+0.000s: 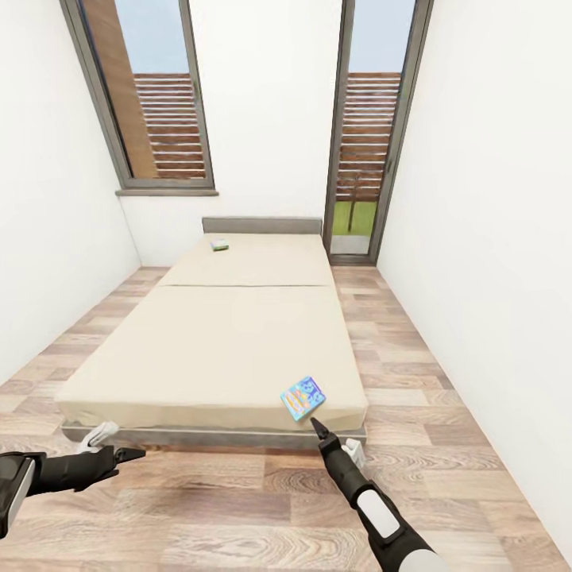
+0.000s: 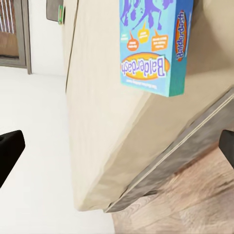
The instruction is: Put all the toys in the child's room - the three board games (two on the bed and one on the table), the two jigsaw puzzles on the table, and the tennis ball on the table - inside the toy box on the table in the child's room.
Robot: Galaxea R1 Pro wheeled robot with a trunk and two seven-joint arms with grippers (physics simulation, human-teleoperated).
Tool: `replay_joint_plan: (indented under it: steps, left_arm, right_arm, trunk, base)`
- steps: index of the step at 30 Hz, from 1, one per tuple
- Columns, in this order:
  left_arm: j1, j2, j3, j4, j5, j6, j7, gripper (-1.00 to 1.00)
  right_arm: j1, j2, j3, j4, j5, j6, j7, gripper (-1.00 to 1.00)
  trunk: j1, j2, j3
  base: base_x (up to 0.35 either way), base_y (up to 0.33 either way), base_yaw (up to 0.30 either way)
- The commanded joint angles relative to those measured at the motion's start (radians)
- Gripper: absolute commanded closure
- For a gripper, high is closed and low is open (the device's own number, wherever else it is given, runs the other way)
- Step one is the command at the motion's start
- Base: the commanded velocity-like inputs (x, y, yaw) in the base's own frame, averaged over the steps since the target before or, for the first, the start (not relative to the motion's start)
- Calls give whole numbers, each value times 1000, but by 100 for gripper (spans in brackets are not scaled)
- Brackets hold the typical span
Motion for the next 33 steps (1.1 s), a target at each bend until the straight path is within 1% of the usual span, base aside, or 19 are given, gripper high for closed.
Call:
replay_joint_plan:
  steps: [1, 7, 15, 22, 26, 33]
  left_arm:
    - [-1, -2, 5, -1, -10, 6, -9, -100]
    - [-1, -3, 5, -1, -10, 2, -9, -100]
    - [0, -4, 5, -1, -9, 1, -9, -100]
    - [0, -4, 5, -1, -9, 1, -8, -100]
    - [0, -4, 5, -1, -9, 1, -9, -100]
    - [0, -5, 4, -1, -10, 1, -8, -100]
  right_arm:
    - [-1, -2, -6, -2, -10, 17, 10, -100]
    - [-1, -5, -7, -4, -11, 53, 54, -100]
    - [-1, -6, -10, -4, -12, 65, 71, -100]
    - [-1, -8, -30, -4, -26, 68, 74, -100]
    - [-1, -10, -33, -4, -28, 68, 75, -100]
    - [-1, -10, -36, -4, -30, 68, 75, -100]
  trunk:
    - [4, -8, -4]
    - [4, -8, -4]
    - [35, -64, -29]
    - [61, -113, -51]
    - [77, -141, -64]
    - [77, -141, -64]
  base:
    - [0, 0, 0]
    - [0, 0, 0]
    - [0, 0, 0]
    - [0, 0, 0]
    - [0, 0, 0]
    - [0, 0, 0]
